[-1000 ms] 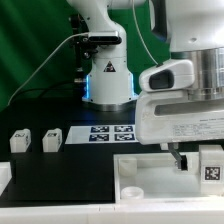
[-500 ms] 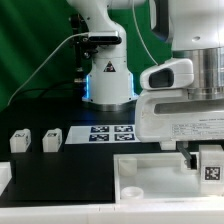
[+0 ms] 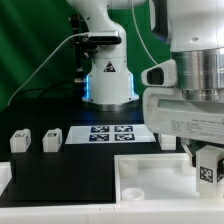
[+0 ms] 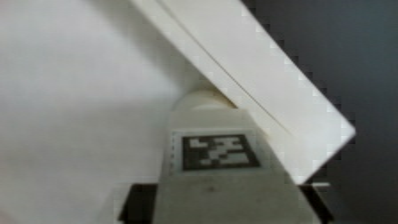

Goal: Assemble one leg

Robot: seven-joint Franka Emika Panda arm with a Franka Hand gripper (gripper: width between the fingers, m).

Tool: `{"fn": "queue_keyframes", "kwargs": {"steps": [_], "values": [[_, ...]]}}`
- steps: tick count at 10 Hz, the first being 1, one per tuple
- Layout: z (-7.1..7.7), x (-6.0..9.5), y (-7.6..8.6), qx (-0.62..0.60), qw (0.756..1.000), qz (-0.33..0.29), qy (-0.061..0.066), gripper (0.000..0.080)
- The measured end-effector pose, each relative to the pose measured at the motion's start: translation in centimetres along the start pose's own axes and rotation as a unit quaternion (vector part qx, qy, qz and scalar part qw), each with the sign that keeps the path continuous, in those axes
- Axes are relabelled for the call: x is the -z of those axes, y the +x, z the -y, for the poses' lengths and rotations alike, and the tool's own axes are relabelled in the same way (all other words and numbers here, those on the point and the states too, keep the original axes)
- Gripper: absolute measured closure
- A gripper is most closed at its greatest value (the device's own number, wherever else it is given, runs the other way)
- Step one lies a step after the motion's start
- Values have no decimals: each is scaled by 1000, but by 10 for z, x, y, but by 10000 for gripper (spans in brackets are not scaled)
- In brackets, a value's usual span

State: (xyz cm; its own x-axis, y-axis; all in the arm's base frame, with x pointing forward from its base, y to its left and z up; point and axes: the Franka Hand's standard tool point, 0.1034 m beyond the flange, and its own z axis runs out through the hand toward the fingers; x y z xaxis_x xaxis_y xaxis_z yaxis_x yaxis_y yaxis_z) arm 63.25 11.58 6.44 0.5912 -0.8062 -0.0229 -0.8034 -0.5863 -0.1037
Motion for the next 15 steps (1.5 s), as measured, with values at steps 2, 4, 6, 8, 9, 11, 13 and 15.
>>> {"fn": "queue_keyframes", "kwargs": {"steps": [2, 4, 6, 8, 9, 11, 13, 15], "values": [[-1, 0, 1, -131, 991, 1, 0, 509], [-1, -2, -2, -313, 949, 19, 19, 507], [2, -2, -5, -432, 901, 30, 35, 506], [2, -2, -5, -450, 892, 30, 35, 506], [2, -3, -5, -437, 898, 29, 35, 506], [1, -4, -6, -410, 911, 28, 35, 296], [-2, -3, -12, -280, 959, 30, 17, 159], [-1, -2, -23, -127, 991, 25, -15, 151]]}}
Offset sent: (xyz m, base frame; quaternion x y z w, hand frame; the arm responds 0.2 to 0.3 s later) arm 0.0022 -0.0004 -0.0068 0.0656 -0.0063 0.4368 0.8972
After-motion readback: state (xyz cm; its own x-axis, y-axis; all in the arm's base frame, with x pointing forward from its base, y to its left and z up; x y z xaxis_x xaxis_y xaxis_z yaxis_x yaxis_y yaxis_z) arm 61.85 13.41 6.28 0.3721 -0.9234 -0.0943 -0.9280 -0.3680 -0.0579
